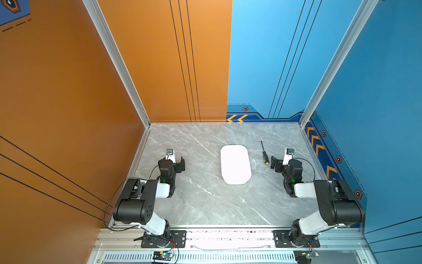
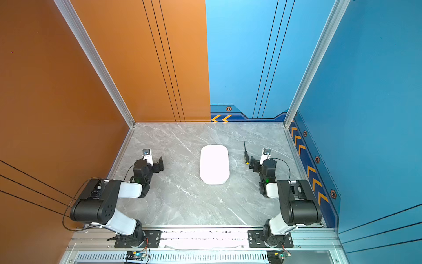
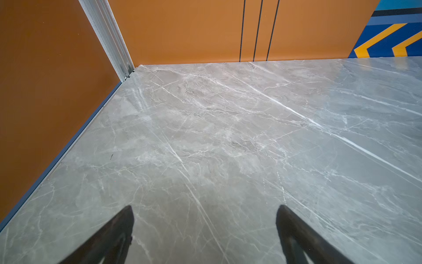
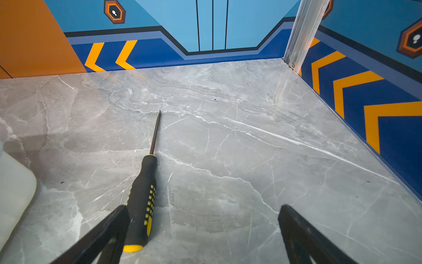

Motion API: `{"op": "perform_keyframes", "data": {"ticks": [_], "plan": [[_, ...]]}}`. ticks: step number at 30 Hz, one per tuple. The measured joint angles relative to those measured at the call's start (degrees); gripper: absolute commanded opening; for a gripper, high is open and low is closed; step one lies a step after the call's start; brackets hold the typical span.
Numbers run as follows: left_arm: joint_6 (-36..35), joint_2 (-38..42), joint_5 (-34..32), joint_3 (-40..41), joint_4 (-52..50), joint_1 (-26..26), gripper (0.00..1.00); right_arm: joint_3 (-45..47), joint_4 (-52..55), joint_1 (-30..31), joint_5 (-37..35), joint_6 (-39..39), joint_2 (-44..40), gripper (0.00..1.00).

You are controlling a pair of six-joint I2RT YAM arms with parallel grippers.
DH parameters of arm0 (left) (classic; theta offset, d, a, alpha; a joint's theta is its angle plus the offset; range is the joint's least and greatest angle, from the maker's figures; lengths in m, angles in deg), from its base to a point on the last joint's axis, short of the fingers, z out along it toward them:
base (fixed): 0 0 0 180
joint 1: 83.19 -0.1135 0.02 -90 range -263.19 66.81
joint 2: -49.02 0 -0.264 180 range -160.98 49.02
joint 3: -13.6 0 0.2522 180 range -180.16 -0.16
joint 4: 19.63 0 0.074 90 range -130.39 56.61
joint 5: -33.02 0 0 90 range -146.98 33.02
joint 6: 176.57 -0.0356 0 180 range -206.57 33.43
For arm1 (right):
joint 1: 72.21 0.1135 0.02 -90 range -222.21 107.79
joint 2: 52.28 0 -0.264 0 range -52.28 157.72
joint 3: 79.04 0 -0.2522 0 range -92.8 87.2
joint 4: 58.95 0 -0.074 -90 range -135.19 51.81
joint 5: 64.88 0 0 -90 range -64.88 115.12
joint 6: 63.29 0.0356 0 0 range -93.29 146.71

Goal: Put the screwdriver in the bin
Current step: Pick up the screwdriver from the top-right of the table.

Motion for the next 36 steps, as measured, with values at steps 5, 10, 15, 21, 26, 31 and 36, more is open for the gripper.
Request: {"op": "perform_keyframes", "data": {"ticks": [5,10,15,21,26,31,36], "plan": [[0.00,0.00,0.00,0.00,0.00,0.00,0.98,0.00,0.00,0.00,0.00,-0.02,-0.02,0.90],[0.02,0.85,-1.20,-0.39,-2.29,0.07,0.98,-0.33,1.07,-0.33,1.27,-0.07,-0.15,0.81],[-0.87,7.08,-5.60,-8.70,-18.18,4.09,0.98,-14.21,24.09,-0.42,2.12,0.28,-4.83,0.96],[6.75,10.27,-1.31,-23.19,-30.64,7.80,0.98,-45.59,51.67,0.44,6.34,0.55,-2.71,0.95],[12.92,5.44,2.84,-29.46,-39.10,10.54,0.98,-60.43,69.68,4.33,7.19,0.59,7.02,0.96],[17.79,-0.09,7.82,-32.17,-45.75,11.56,0.98,-64.41,82.58,5.64,7.98,2.03,17.86,0.94],[20.09,-2.05,10.43,-32.15,-48.39,11.67,0.98,-64.74,89.92,5.66,8.79,3.91,23.63,0.93]]}}
